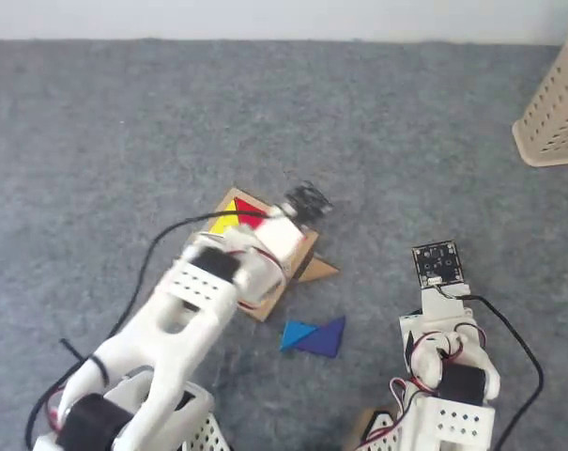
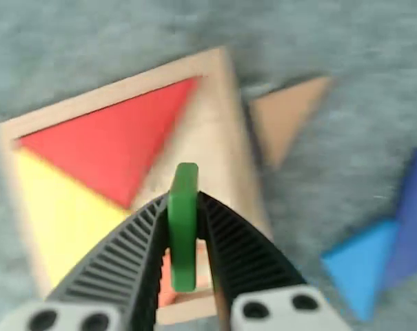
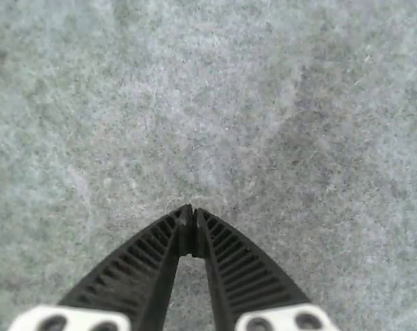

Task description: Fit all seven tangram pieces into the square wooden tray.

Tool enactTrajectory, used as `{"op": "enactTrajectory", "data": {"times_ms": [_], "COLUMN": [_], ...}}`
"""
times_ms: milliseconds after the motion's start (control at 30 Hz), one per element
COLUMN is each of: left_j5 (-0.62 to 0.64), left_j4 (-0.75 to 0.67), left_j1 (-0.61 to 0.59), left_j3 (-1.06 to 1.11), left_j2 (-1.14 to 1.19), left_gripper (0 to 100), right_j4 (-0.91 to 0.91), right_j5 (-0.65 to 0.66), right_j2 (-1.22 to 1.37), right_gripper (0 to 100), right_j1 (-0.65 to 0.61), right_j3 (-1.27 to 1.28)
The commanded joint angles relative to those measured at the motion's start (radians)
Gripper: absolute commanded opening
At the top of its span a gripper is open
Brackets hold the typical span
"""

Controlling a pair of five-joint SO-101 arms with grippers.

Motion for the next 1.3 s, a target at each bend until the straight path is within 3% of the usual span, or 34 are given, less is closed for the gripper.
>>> {"op": "enactTrajectory", "data": {"times_ms": [0,333,700,933,1067,1267], "left_j5": [0.029,0.026,0.026,0.026,0.028,0.032], "left_j4": [0.008,-0.078,-0.043,-0.043,-0.032,-0.029], "left_j1": [0.071,-0.175,-0.198,-0.273,-0.233,-0.057], "left_j3": [-0.019,-0.019,-0.012,-0.012,-0.005,0.004], "left_j2": [-0.046,-0.044,-0.052,-0.046,-0.049,-0.052], "left_gripper": [2,2,2,2,2,2], "right_j4": [-0.013,-0.013,-0.013,-0.013,-0.013,-0.013], "right_j5": [0.011,0.011,0.011,0.011,0.011,0.011], "right_j2": [-0.015,-0.015,-0.015,-0.015,-0.015,-0.015], "right_gripper": [0.6,0.6,0.6,0.6,0.6,0.6], "right_j1": [0.012,0.012,0.012,0.012,0.012,0.012], "right_j3": [0.006,0.006,0.006,0.006,0.006,0.006]}}
